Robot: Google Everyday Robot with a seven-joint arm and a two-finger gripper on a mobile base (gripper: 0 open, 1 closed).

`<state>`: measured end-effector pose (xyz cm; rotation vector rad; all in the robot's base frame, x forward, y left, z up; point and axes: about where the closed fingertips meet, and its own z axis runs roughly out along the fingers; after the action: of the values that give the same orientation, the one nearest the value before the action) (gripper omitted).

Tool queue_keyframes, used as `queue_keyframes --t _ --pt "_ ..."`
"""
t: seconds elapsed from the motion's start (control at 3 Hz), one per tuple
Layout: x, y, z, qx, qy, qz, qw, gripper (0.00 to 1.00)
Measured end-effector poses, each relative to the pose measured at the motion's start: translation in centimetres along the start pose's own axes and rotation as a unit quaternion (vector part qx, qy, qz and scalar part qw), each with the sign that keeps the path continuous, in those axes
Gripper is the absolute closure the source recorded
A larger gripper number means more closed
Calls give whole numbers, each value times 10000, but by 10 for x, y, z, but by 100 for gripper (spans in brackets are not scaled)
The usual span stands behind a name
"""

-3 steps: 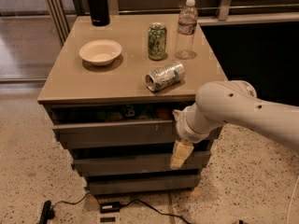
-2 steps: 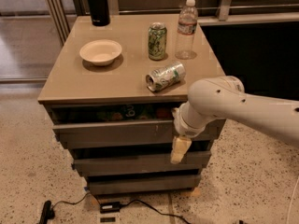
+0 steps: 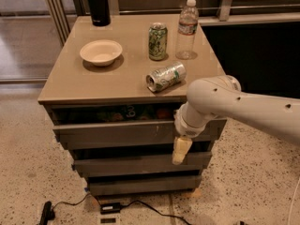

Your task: Open top drawer

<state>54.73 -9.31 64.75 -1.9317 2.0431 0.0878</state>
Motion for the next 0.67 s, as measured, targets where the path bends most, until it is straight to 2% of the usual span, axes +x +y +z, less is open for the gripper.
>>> queue_keyframes --t 0.67 --pt "10 7 7 -414 162 122 9989 0"
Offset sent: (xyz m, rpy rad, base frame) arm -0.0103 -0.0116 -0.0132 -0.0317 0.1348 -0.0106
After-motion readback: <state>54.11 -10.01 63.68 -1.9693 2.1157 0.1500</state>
